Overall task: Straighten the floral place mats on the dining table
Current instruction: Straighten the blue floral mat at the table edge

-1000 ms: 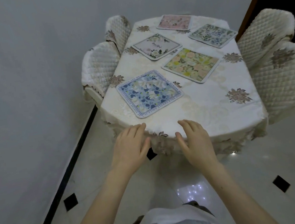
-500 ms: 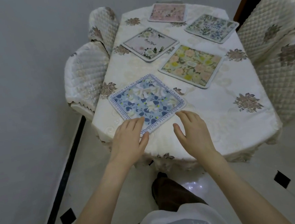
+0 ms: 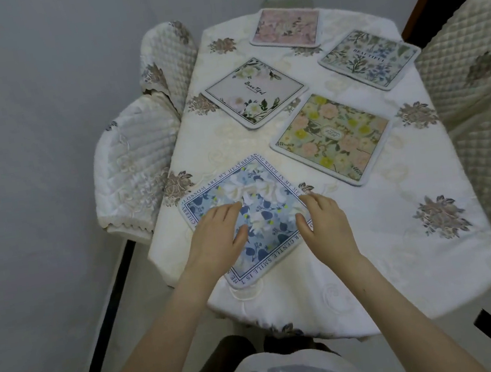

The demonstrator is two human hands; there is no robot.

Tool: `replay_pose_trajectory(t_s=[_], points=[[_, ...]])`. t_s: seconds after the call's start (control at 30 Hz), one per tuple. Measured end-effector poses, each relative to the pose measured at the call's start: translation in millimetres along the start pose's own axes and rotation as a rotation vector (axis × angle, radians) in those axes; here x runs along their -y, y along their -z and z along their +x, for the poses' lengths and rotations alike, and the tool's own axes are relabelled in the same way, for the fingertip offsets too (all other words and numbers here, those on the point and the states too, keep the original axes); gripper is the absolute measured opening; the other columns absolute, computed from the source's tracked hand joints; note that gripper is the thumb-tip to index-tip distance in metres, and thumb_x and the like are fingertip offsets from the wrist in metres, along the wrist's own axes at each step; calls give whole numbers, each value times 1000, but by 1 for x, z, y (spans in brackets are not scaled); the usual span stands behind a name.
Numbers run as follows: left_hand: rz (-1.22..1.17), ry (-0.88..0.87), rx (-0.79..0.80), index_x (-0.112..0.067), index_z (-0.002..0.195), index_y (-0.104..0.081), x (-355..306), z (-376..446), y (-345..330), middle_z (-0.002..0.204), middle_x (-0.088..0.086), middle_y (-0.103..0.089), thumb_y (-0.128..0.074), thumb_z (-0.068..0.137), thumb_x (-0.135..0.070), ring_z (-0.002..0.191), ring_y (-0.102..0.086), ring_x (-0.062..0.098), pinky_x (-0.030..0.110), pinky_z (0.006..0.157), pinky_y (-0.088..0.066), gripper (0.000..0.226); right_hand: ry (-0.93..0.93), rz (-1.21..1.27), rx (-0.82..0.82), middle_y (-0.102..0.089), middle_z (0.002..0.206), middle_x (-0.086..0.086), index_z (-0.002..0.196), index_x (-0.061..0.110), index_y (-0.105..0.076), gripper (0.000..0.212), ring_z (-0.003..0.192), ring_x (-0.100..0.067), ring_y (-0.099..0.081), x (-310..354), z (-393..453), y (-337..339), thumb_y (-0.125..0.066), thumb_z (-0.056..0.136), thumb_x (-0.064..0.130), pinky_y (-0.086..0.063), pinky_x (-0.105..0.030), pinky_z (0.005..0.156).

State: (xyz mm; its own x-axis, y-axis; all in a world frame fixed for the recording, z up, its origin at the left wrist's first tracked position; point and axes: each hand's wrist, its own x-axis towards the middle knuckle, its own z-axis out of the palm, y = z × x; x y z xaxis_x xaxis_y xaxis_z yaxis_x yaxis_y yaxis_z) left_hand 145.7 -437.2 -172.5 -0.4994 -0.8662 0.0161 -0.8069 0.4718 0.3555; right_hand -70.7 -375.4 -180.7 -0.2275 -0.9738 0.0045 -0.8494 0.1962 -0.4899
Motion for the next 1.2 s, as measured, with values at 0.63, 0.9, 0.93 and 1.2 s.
replay_pose_trajectory(t_s=[0.63,0.9,0.93,1.2], points=[[-164,382,205,-9,129,-40,101,15,-71,125,17,-42,-60,83,-20,114,-38,32,38,93,-42,51,-305,-151,323,-42,141,-17,135,17,-41,49,126,-39,-39,-13,104,-82,-50,92,36,-42,-52,99],[-430,608,122,-7,125,-38,95,14,-74,120,19,-32,-59,76,-2,107,-36,33,35,95,-38,54,-347,-229,286,-42,137,-20,134,15,-41,50,122,-42,-38,-19,106,-90,-55,89,30,-45,-53,94],[-436,594,127,-7,127,-39,95,16,-75,121,20,-32,-58,77,0,107,-38,34,34,95,-38,53,-360,-223,280,-42,136,-20,133,15,-41,49,121,-42,-37,-19,106,-90,-56,88,30,-46,-52,93],[-400,505,127,-7,129,-44,117,48,-70,127,21,-35,-56,77,-1,118,-32,37,39,100,-35,54,-480,-200,215,-40,136,-20,126,13,-47,42,114,-41,-39,-19,95,-101,-56,88,29,-45,-50,89]])
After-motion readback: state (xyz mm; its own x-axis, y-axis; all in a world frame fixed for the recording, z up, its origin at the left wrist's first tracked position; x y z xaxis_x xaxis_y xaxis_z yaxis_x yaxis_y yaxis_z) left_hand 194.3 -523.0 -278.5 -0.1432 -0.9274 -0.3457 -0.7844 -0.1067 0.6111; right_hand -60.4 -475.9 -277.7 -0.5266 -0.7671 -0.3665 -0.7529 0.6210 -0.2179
